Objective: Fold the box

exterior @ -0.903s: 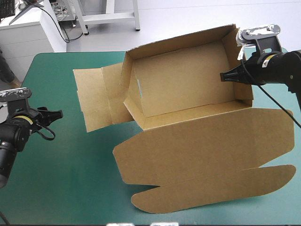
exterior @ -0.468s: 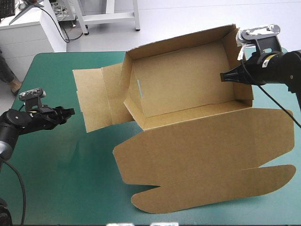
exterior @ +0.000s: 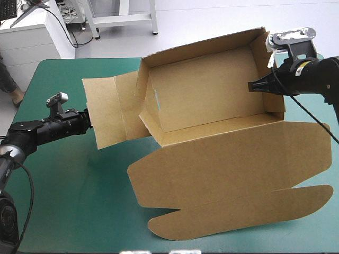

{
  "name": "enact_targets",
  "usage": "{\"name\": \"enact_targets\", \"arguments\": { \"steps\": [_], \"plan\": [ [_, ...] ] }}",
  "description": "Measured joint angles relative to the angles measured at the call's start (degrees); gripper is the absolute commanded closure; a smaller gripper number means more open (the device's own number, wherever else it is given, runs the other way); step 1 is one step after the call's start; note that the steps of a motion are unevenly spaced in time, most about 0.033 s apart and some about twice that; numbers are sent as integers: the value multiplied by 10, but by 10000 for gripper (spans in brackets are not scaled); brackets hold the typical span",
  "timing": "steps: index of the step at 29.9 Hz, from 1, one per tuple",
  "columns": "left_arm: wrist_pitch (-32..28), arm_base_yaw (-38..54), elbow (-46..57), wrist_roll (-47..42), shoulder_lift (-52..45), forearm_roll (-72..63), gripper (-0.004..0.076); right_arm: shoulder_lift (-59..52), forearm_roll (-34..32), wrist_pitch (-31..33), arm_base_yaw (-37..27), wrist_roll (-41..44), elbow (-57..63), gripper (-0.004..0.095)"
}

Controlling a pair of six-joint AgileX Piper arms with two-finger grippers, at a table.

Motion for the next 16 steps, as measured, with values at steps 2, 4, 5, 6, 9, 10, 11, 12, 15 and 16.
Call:
{"name": "enact_targets", "arguments": {
  "steps": [2, 4, 5, 6, 9, 10, 11, 12, 15, 16],
  "plan": [
    [3, -18, 0, 10, 13, -20, 388, 0, 0, 0, 0, 0, 0, 927],
    [3, -40, 0, 26, 22, -45, 388, 0, 4, 0, 0, -1, 0, 927],
    [3, -54, 0, 40, 25, -61, 388, 0, 6, 0, 0, -1, 0, 927],
    [3, -67, 0, 52, 26, -78, 388, 0, 6, 0, 0, -1, 0, 927],
    [8, -98, 0, 80, 26, -128, 388, 0, 6, 0, 0, -2, 0, 927],
    [14, -104, 0, 86, 26, -140, 388, 0, 6, 0, 0, -2, 0, 927],
    [24, -109, -1, 95, 26, -154, 388, 0, 6, 0, 0, -4, 0, 927],
    [36, -110, -1, 102, 26, -165, 388, 0, 9, 0, 0, -4, 0, 927],
    [73, -111, -1, 117, 26, -193, 392, 0, 10, 0, 0, -5, 0, 927],
    [85, -111, -1, 121, 25, -198, 394, 1, 10, 0, 0, -6, 0, 927]
  ]
}}
